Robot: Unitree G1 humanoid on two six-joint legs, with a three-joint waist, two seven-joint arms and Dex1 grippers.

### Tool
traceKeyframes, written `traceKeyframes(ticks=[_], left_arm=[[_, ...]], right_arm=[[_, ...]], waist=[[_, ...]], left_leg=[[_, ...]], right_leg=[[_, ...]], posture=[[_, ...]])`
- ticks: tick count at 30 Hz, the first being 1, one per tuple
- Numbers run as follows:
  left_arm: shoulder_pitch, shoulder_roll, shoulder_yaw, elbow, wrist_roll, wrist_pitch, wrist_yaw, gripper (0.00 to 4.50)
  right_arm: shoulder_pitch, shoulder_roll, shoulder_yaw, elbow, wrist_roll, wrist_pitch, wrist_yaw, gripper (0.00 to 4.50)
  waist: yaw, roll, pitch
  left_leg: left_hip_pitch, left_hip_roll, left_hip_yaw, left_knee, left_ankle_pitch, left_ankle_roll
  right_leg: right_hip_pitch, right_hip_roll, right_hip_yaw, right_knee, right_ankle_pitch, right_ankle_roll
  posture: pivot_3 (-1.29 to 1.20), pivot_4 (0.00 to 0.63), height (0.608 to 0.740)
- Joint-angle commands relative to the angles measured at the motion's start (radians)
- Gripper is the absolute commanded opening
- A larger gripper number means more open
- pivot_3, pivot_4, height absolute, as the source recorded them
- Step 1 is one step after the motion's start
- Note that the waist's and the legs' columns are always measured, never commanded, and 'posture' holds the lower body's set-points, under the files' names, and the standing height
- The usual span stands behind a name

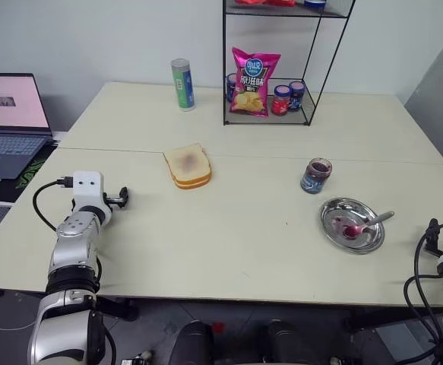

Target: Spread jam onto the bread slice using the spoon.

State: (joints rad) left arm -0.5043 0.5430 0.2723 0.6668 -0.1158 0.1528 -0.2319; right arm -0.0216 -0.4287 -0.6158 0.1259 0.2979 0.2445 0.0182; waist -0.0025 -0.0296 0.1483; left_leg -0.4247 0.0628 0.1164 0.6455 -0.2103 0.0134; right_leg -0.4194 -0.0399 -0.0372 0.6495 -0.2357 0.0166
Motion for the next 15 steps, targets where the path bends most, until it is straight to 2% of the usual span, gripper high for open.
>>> traceKeyframes(ticks=[1,10,13,15], left_arm=[[-0.018,0.018,0.003,-0.045,0.005,-0.003,0.008,4.5],[0.001,0.028,0.045,-0.117,-0.039,-0.04,-0.025,4.5],[-0.007,0.04,0.053,-0.165,-0.076,-0.045,-0.092,4.5],[-0.01,0.052,0.039,-0.214,-0.097,-0.046,-0.158,4.5]], right_arm=[[-0.009,-0.016,-0.034,-0.014,0.003,-0.026,-0.013,4.46],[-0.077,-0.054,-0.035,-0.151,0.048,0.006,-0.001,4.46],[-0.129,-0.073,0.005,-0.243,0.097,0.063,0.043,4.46],[-0.21,-0.113,0.054,-0.344,0.213,0.162,0.122,4.46]], waist=[[0.0,0.0,0.0],[0.0,0.0,0.0],[-0.004,0.0,0.0],[-0.006,0.001,0.001]], left_leg=[[0.0,0.0,0.0,0.0,0.0,0.0],[0.0,0.0,0.0,0.0,0.0,0.0],[0.0,0.001,0.001,0.0,0.0,0.0],[0.0,0.001,0.0,0.0,0.0,0.0]], right_leg=[[0.0,0.0,0.0,0.0,0.0,0.0],[0.0,0.0,0.0,0.0,0.0,0.0],[-0.001,0.0,0.001,0.0,0.0,0.0],[-0.001,0.001,0.0,0.0,0.0,0.0]], posture=[[0.0,0.15,0.74],[0.0,0.15,0.74],[0.0,0.15,0.74],[0.0,0.15,0.74]])
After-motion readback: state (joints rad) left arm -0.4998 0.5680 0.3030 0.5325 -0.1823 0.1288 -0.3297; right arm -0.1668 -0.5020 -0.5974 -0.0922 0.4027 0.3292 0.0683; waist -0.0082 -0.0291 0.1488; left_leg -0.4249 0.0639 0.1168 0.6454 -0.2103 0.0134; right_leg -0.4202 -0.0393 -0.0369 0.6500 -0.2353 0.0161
